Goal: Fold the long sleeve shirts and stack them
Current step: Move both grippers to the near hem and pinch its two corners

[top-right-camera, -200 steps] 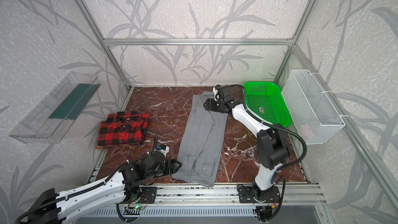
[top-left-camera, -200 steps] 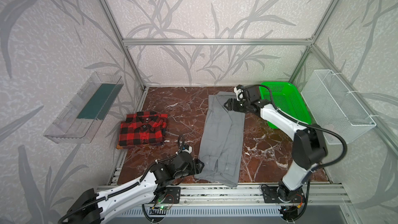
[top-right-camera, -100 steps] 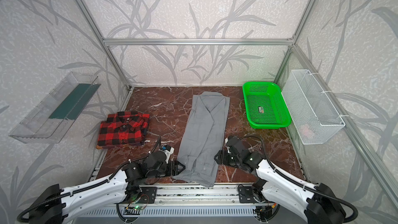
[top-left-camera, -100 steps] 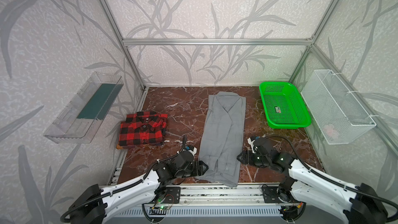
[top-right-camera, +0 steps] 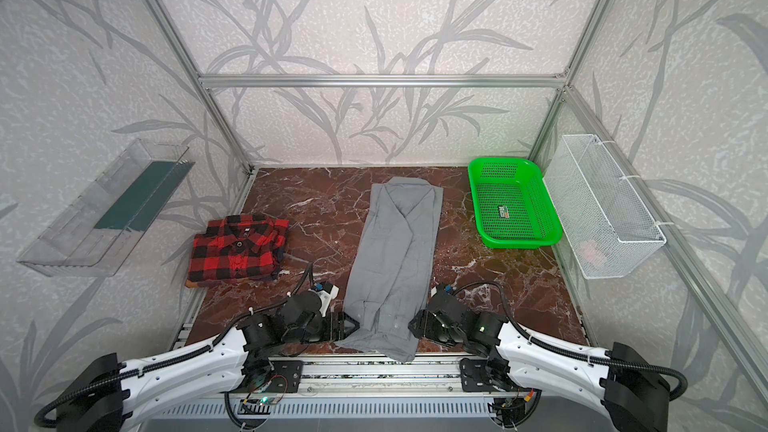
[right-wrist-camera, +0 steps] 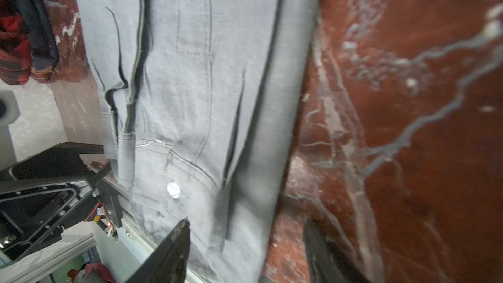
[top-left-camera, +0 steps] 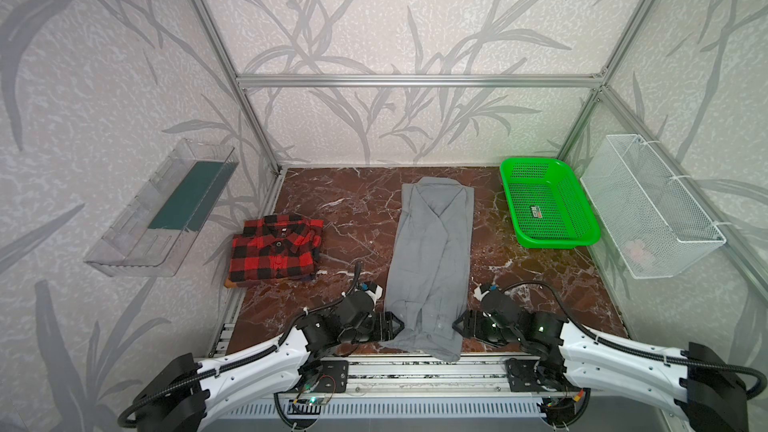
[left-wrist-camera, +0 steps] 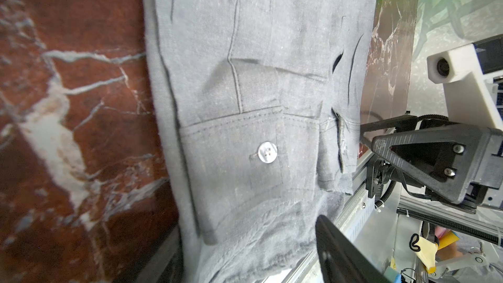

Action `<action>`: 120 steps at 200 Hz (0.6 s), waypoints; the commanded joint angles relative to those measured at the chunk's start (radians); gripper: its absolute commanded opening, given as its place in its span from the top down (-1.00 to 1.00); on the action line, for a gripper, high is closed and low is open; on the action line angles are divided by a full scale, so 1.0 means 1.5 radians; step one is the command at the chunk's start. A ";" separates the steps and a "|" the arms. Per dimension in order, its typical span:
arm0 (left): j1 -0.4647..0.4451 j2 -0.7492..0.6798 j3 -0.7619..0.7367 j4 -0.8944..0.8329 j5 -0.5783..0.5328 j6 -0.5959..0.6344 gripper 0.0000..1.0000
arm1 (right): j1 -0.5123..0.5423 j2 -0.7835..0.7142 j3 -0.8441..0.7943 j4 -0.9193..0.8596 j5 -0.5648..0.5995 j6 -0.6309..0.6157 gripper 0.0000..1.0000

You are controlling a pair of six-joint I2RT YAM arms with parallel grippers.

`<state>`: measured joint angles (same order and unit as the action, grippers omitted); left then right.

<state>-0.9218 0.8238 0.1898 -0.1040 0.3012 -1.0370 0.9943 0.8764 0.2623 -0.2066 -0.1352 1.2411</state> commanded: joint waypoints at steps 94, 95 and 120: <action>-0.003 0.086 -0.016 -0.060 0.023 -0.018 -0.05 | 0.050 -0.006 -0.042 0.036 0.036 0.072 -0.10; -0.003 0.087 -0.015 -0.060 0.023 -0.017 -0.05 | 0.050 -0.009 -0.043 0.033 0.036 0.072 -0.10; -0.004 0.113 -0.011 -0.052 0.026 -0.016 0.04 | 0.051 -0.042 -0.045 0.013 0.040 0.071 -0.04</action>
<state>-0.9218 0.9352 0.2058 -0.0528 0.3370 -1.0569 1.0615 0.8490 0.2096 -0.1104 -0.1017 1.3380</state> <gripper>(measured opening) 0.500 0.525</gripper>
